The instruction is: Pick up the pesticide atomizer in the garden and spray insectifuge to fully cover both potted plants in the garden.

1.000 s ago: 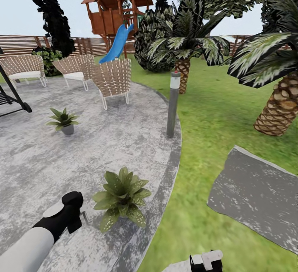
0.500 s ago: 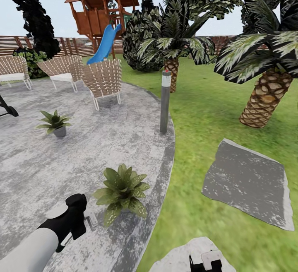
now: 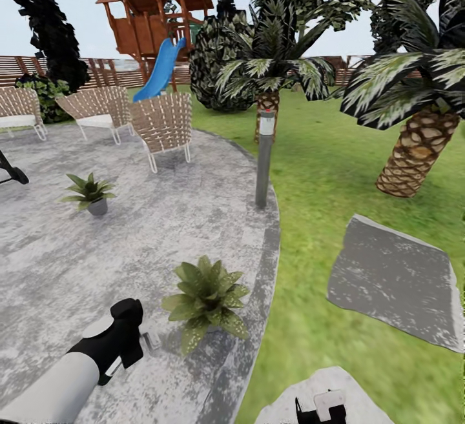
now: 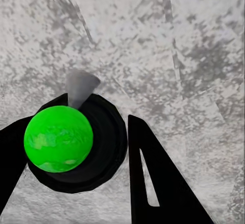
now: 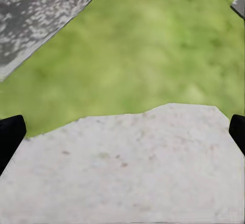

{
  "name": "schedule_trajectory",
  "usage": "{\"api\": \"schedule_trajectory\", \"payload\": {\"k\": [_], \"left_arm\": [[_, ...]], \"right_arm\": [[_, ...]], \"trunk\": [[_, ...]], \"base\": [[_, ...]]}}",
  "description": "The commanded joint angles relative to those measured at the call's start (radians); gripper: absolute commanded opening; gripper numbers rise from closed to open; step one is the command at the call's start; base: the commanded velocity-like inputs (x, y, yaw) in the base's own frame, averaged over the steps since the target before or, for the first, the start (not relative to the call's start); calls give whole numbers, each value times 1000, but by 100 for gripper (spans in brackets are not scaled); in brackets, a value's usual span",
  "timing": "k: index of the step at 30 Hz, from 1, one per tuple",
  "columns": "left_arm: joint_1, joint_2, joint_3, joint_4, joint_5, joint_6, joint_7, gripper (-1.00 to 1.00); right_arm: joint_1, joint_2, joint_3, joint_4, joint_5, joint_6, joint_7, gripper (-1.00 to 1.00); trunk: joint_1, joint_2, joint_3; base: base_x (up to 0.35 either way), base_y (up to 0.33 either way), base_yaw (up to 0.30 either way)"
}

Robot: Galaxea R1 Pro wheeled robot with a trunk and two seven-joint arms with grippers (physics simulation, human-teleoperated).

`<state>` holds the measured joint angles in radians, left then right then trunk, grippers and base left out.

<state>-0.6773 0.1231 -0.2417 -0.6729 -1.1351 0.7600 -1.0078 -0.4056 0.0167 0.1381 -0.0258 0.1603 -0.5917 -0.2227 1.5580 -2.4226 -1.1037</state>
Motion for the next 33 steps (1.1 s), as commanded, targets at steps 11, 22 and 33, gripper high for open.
{"api": "schedule_trajectory", "payload": {"k": [11, 22, 33], "left_arm": [[-37, -16, -10, -69, -20, 5, -37, -100], [-134, -19, -11, -71, -106, -2, -160, -100], [-132, -23, -11, -58, -163, -1, -184, -100]], "right_arm": [[-1, 0, 6, 1, 6, 0, -10, 100], [-1, -1, 6, 1, 7, 0, -10, 100], [-1, -1, 6, 1, 5, 0, -12, 100]], "trunk": [[0, 0, -1], [0, 0, -1], [0, 0, -1]], "base": [[0, 25, -227], [0, 1, -7], [-4, 262, -3]]}}
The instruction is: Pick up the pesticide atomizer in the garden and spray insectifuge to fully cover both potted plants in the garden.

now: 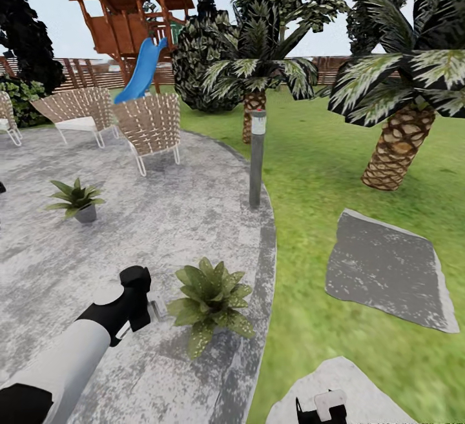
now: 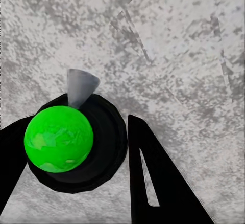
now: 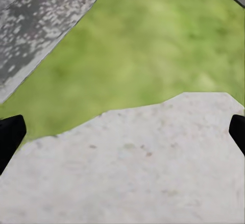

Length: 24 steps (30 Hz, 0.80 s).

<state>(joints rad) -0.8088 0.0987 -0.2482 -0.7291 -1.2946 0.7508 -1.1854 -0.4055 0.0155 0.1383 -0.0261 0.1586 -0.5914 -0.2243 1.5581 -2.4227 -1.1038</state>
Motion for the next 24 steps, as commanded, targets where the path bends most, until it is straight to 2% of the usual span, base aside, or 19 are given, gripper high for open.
{"api": "schedule_trajectory", "payload": {"k": [1, 9, 13, 15, 16, 18, 20, 24], "left_arm": [[0, 0, -4, -1, -3, 8, -7, -100], [3, -16, -2, -1, -2, 12, -1, -100], [8, -16, -4, 0, -3, 8, -6, -100], [9, -16, -31, -1, -3, 9, -4, -100], [9, -18, -34, -1, 0, 10, -6, -100], [10, -40, -37, 0, 2, 15, -8, -100], [8, -46, -42, -1, 0, 16, -8, -100], [8, -38, -31, 0, 3, 18, -16, -100]], "right_arm": [[-1, 0, 6, 2, 7, -1, -10, 100], [-1, 0, 6, 2, 7, -1, -10, 100], [-1, 0, 6, 2, 7, -1, -10, 100], [-1, 0, 5, 2, 7, -1, -10, 100], [-1, 0, 5, 2, 7, -1, -10, 100], [-1, -1, 4, 2, 7, -1, -10, 100], [-1, -1, 4, 2, 7, -1, -10, 100], [-1, 1, 6, 2, 7, -1, -10, 100]], "trunk": [[0, 0, -1], [0, 0, -1], [0, 0, -1], [0, 0, -1], [0, 0, -1], [0, 0, -1], [0, 0, -2], [0, 0, -6]], "base": [[-4, 311, -124], [70, 245, -269], [14, 22, -291], [1, 2, -244], [0, 0, -199], [0, 0, -182], [0, 0, -137], [0, 0, -8]]}}
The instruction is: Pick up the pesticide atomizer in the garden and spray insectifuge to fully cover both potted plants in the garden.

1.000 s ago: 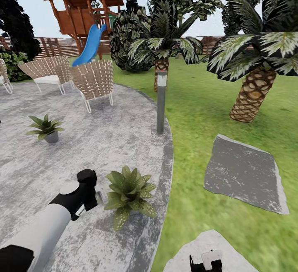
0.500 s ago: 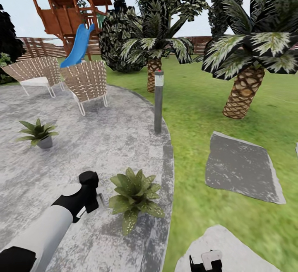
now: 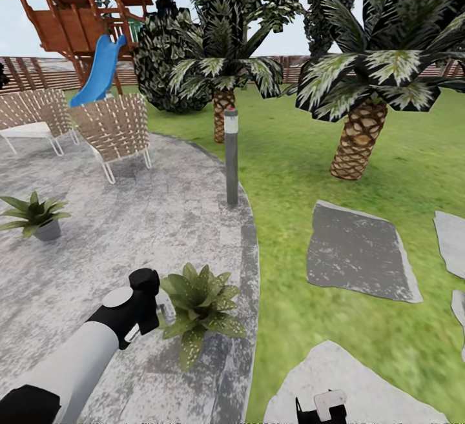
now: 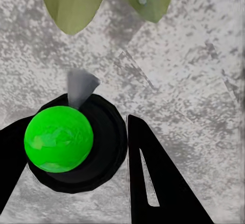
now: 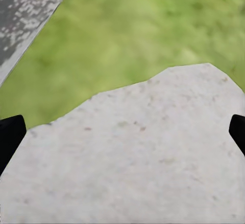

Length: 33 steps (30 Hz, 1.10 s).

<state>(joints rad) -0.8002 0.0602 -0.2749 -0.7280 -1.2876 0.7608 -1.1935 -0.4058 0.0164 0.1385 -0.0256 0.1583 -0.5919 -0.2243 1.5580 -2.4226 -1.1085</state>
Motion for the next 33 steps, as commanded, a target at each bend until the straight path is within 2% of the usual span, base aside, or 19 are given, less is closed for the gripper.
{"api": "schedule_trajectory", "payload": {"k": [1, 7, 14, 27, 33], "left_arm": [[-1, 1, -4, -2, -5, 8, -12, -100], [0, -7, -11, -1, -6, 8, -26, -100], [1, -5, -12, 21, -6, 8, -26, -100], [1, -3, -11, 32, -6, 8, -26, -100], [2, -2, -12, 128, -6, 4, -21, -100]], "right_arm": [[-1, 0, 6, 1, 7, 0, -10, 100], [-1, 0, 6, 1, 7, 0, -10, 100], [-1, 0, 6, 1, 7, 0, -10, 100], [-1, 0, 6, 1, 7, 0, -9, 100], [-1, 0, 6, 1, 7, 0, -10, 100]], "trunk": [[0, 0, -2], [0, 0, -12], [0, 0, -18], [0, 0, -18], [0, 0, -18]], "base": [[0, 0, -1], [0, 0, 0], [0, 35, -11], [0, 279, -281], [0, 120, -58]]}}
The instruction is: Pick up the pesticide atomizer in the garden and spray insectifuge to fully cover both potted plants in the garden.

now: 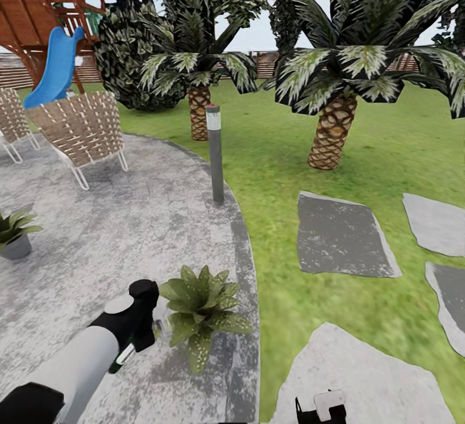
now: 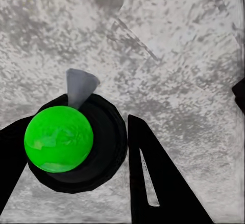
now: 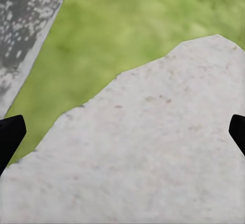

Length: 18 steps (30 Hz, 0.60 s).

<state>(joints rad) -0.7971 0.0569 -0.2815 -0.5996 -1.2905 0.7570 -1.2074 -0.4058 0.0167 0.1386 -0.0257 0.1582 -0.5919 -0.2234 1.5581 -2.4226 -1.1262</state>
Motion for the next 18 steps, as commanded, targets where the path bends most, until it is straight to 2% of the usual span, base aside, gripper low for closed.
{"api": "schedule_trajectory", "payload": {"k": [1, 5, 7, 8, 9, 11, 13, 15, 18], "left_arm": [[1, 4, -4, 33, -3, 6, -4, -100], [17, 9, 2, 73, 3, 0, 10, -100], [19, 3, 10, 72, 13, -1, 60, -100], [19, 1, 18, 72, 23, -1, 85, -100], [19, -5, 38, 71, 55, -2, 135, -100], [19, -8, 45, 59, 94, -2, 175, -100], [18, -6, 47, 24, 113, -2, 188, -100], [18, -1, 48, -19, 119, -1, 187, -100], [18, -5, 50, -34, 121, -3, 189, -100]], "right_arm": [[-1, 0, 6, 1, 7, 0, -11, 100], [-1, 0, 6, 2, 7, 0, -10, 100], [-1, 0, 6, 1, 7, 0, -10, 100], [-1, 0, 6, 1, 7, 0, -11, 100], [-1, 0, 6, 1, 7, 0, -10, 100], [-1, 0, 6, 1, 7, 0, -11, 100], [-1, 0, 6, 1, 7, 0, -11, 100], [-1, 0, 6, 1, 7, 0, -10, 100], [-1, 0, 6, 2, 7, 0, -10, 100]], "trunk": [[0, 0, -1], [0, 0, -1], [0, 0, -1], [0, 0, -1], [0, 0, -1], [0, 0, -1], [0, 0, -1], [0, 0, -1], [0, 0, -1]], "base": [[0, 5, -2], [0, 1, -1], [0, 0, 0], [0, 0, 0], [0, 0, 0], [0, 0, 0], [0, 0, 0], [0, 0, 0], [0, 0, 0]]}}
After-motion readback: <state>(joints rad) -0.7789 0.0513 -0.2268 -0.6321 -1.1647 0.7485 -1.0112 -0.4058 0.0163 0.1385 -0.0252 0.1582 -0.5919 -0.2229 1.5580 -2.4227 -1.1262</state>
